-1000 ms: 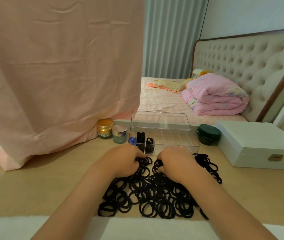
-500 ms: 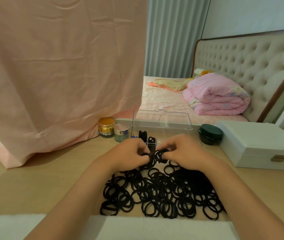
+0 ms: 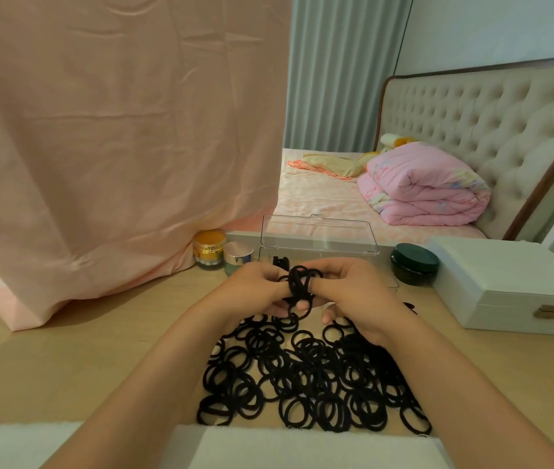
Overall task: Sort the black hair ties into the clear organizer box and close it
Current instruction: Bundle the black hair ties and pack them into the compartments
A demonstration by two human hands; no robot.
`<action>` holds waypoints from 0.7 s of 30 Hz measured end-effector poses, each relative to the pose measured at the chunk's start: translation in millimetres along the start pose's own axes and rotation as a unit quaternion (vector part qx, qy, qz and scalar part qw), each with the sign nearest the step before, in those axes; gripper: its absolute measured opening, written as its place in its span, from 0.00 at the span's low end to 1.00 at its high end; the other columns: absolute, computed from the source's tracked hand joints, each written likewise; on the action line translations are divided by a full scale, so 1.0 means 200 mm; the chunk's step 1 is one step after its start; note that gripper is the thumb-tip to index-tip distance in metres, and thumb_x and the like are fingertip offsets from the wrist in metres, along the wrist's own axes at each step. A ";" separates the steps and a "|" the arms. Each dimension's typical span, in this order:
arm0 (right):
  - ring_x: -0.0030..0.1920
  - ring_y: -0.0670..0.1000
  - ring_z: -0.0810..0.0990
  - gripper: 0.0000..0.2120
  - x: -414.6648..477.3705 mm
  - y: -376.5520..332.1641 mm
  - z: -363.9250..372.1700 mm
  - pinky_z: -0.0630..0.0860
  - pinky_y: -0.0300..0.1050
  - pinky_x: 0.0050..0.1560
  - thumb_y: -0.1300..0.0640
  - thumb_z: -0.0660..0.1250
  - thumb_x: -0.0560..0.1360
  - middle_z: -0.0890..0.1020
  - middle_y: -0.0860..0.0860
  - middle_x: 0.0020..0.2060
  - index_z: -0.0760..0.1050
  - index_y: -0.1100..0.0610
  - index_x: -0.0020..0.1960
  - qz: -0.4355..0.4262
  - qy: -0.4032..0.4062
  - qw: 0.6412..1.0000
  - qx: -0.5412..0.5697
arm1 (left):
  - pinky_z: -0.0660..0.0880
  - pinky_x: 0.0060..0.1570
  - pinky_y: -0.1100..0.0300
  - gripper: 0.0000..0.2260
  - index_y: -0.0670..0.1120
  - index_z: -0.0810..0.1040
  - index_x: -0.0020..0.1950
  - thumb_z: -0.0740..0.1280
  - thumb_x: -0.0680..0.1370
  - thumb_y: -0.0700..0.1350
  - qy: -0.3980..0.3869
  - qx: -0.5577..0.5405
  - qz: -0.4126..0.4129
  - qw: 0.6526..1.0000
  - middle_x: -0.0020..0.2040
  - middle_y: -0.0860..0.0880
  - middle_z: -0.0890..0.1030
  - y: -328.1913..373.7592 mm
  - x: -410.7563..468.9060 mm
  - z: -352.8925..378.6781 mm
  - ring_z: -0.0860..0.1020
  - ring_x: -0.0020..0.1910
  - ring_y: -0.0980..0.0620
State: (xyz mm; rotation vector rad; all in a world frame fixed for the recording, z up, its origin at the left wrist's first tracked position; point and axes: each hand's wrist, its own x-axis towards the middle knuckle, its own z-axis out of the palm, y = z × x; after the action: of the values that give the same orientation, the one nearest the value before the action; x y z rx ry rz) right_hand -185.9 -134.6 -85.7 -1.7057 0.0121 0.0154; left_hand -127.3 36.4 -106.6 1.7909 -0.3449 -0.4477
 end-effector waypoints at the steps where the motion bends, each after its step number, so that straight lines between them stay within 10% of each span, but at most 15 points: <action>1: 0.35 0.49 0.85 0.10 0.01 0.01 0.01 0.76 0.38 0.25 0.66 0.71 0.76 0.87 0.55 0.46 0.83 0.55 0.54 -0.002 0.027 1.000 -0.002 | 0.81 0.48 0.59 0.11 0.43 0.84 0.57 0.72 0.78 0.47 -0.012 -0.020 -0.010 1.000 0.47 0.45 0.86 0.00 0.00 0.00 0.85 0.43 0.52; 11: 0.43 0.55 0.87 0.11 0.02 0.04 0.05 0.80 0.41 0.29 0.66 0.71 0.77 0.86 0.53 0.48 0.83 0.49 0.48 -0.037 0.115 0.992 0.025 | 0.81 0.46 0.61 0.10 0.42 0.83 0.56 0.73 0.77 0.44 -0.033 -0.025 -0.058 0.997 0.49 0.44 0.85 -0.01 -0.01 0.03 0.84 0.43 0.54; 16: 0.30 0.41 0.82 0.14 0.01 0.04 0.06 0.77 0.34 0.29 0.64 0.72 0.76 0.85 0.46 0.46 0.82 0.44 0.47 -0.101 0.140 0.984 -0.050 | 0.81 0.53 0.54 0.13 0.37 0.79 0.62 0.65 0.81 0.43 -0.102 -0.195 -0.065 0.973 0.55 0.39 0.82 0.00 -0.02 -0.02 0.83 0.51 0.45; 21: 0.41 0.52 0.87 0.10 0.03 0.06 0.06 0.83 0.43 0.36 0.62 0.74 0.76 0.85 0.50 0.49 0.84 0.47 0.50 -0.061 0.127 0.990 -0.024 | 0.81 0.54 0.56 0.10 0.40 0.82 0.58 0.70 0.78 0.37 -0.064 -0.116 -0.086 0.987 0.54 0.41 0.85 -0.02 0.01 0.00 0.85 0.50 0.49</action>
State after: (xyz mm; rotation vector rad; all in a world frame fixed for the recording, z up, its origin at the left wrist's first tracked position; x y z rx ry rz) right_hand -180.2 -124.6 -100.2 -1.7440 0.0985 -0.2945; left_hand -124.9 37.4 -111.3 1.5734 -0.2178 -0.6999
